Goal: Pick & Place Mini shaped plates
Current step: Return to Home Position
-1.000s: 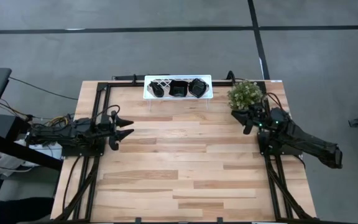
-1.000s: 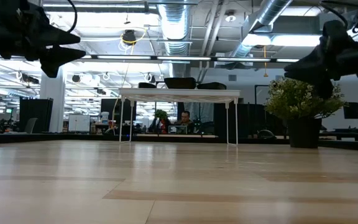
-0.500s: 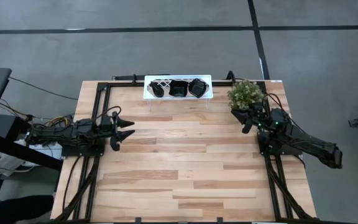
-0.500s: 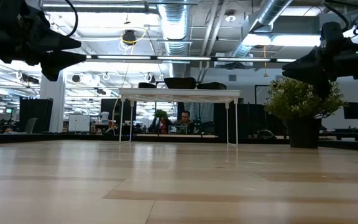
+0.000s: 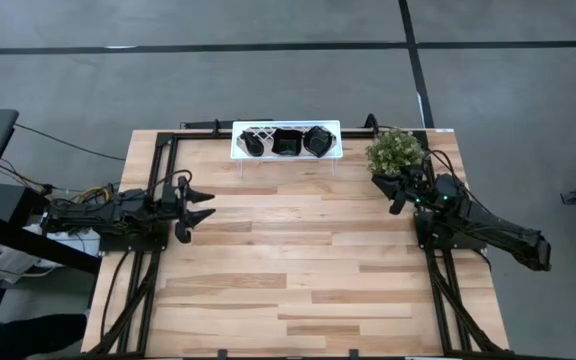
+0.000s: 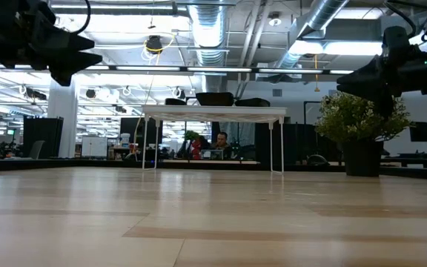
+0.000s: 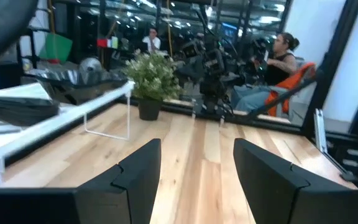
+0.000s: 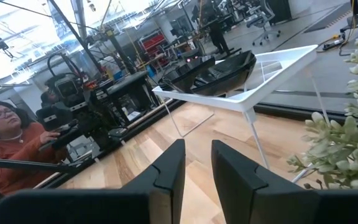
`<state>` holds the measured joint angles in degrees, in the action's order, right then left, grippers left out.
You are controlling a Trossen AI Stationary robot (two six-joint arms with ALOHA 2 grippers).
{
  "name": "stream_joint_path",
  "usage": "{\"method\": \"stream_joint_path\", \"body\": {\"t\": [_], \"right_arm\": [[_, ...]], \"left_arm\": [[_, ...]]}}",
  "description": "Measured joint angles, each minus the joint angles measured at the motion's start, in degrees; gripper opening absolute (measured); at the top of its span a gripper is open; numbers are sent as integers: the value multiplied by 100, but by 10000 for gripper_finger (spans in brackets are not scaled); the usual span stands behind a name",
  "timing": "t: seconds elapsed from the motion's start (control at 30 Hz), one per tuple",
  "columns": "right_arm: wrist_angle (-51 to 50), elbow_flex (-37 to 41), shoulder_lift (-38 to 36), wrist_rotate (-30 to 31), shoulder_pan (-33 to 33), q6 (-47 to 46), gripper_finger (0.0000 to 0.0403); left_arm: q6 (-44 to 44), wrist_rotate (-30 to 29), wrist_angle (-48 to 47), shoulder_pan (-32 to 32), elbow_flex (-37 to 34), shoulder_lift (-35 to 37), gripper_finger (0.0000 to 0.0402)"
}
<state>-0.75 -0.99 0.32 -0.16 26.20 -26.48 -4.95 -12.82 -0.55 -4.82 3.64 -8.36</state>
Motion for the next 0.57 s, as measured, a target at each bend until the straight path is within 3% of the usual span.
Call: {"method": "stream_joint_path", "body": {"t": [0.3,0.57], "right_arm": [[-2,0,0,0,0,-2,74],[-2,0,0,2,2,-11,74]], "left_arm": [[-141,662,83,-2,-248,-5,204],[-138,691,100,-2,-256,-20,204]]}}
